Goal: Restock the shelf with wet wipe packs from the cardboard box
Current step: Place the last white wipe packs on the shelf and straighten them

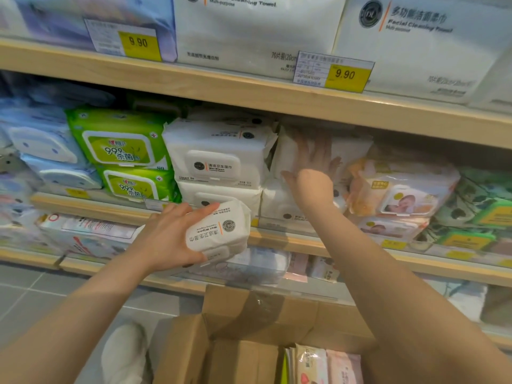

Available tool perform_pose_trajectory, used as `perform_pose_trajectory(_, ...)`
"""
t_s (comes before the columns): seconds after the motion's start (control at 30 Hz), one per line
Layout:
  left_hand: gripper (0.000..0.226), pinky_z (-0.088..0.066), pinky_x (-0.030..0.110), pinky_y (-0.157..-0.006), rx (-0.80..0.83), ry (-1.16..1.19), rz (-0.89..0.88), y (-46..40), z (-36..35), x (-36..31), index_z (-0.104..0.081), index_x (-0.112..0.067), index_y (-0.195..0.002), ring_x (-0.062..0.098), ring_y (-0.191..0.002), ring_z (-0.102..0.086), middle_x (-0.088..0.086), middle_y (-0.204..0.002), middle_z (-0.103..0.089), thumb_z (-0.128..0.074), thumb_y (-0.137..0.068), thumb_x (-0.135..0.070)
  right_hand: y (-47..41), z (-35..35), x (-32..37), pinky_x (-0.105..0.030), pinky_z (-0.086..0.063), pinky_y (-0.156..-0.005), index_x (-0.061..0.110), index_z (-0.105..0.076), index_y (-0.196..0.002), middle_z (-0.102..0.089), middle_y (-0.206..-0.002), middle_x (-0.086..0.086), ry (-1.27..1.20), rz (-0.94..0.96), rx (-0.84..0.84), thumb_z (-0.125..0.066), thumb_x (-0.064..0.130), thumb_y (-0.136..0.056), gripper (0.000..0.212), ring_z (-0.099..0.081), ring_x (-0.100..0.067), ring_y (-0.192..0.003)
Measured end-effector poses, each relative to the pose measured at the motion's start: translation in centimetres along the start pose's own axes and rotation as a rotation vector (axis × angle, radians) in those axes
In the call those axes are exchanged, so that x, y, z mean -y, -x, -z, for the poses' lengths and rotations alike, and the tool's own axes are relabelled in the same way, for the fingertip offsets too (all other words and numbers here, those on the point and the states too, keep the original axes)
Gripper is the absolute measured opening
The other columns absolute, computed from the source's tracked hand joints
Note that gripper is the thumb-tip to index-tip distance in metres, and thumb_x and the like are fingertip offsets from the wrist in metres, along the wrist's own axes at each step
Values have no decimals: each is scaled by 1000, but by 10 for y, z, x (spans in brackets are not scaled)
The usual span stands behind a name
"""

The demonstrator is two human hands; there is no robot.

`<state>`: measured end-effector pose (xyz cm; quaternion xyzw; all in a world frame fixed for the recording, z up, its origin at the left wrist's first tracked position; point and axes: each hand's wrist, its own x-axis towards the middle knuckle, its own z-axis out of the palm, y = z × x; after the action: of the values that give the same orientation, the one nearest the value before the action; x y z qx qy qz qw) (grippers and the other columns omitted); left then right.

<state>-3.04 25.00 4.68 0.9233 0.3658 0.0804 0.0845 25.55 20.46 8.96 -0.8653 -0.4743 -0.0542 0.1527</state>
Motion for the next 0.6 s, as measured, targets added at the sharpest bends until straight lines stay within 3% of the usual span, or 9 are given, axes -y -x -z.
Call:
perform_pose_trajectory(0.03, 100, -41, 39, -85, 0, -7, -5, 0, 0, -1, -2, -58, -135, 17, -103, -37, -8, -105, -42, -44, -45, -72, 11, -1, -8, -42, -45, -80, 7, -56, -102, -61, -106, -22, 25, 32, -57, -46, 39, -95, 34, -57, -39, -103)
perform_pose_trajectory(0.1, 100, -41, 37, -84, 0, -17, -9, 0, 2, -4, -2, -58, -135, 16, -103, -37, -9, -104, -40, -43, -45, -73, 24, 0, -24, -44, -45, -81, 8, -54, -112, -59, -113, -24, 90, 63, -192, -51, 30, -94, 30, -53, -42, -107)
perform_pose_trajectory(0.17, 100, -40, 36, -83, 5, -17, -9, 0, 1, -7, -2, -58, -136, 15, -101, -37, -10, -102, -38, -43, -46, -73, 23, -2, -34, -52, -45, -89, 15, -45, -130, -55, -123, -24, 91, 44, -208, -53, 30, -92, 42, -49, -44, -114)
perform_pose_trajectory(0.27, 100, -41, 38, -85, 4, 0, -9, 0, -3, -10, -2, -58, -137, 15, -102, -36, -11, -103, -37, -44, -47, -73, 12, -9, -31, -51, -38, -98, 40, -11, -145, -44, -139, -18, -39, 54, -243, -55, 24, -87, 74, -42, -39, -124)
perform_pose_trajectory(0.33, 101, -41, 38, -86, -5, 17, -8, -2, -4, -11, -7, -55, -140, 13, -102, -35, -12, -104, -37, -46, -48, -72, 3, -14, -22, -44, -28, -100, 32, -22, -146, -28, -148, -14, -4, 67, -300, -53, 15, -87, 68, -32, -36, -127)
perform_pose_trajectory(0.47, 99, -39, 32, -84, -33, 33, -21, -5, -8, -9, -10, -58, -138, 4, -95, -26, -17, -99, -33, -55, -51, -67, -2, -26, -6, -42, -35, -96, 25, -37, -138, -24, -148, -13, 26, 79, -303, -49, 14, -90, 51, -32, -36, -122)
perform_pose_trajectory(0.6, 98, -41, 34, -84, -21, 44, -18, -5, -8, -7, -9, -59, -137, 8, -100, -33, -15, -102, -37, -53, -49, -69, 8, -31, -6, -44, -43, -90, 25, -38, -140, -30, -148, -17, -27, 77, -237, -52, 19, -91, 52, -36, -40, -125)
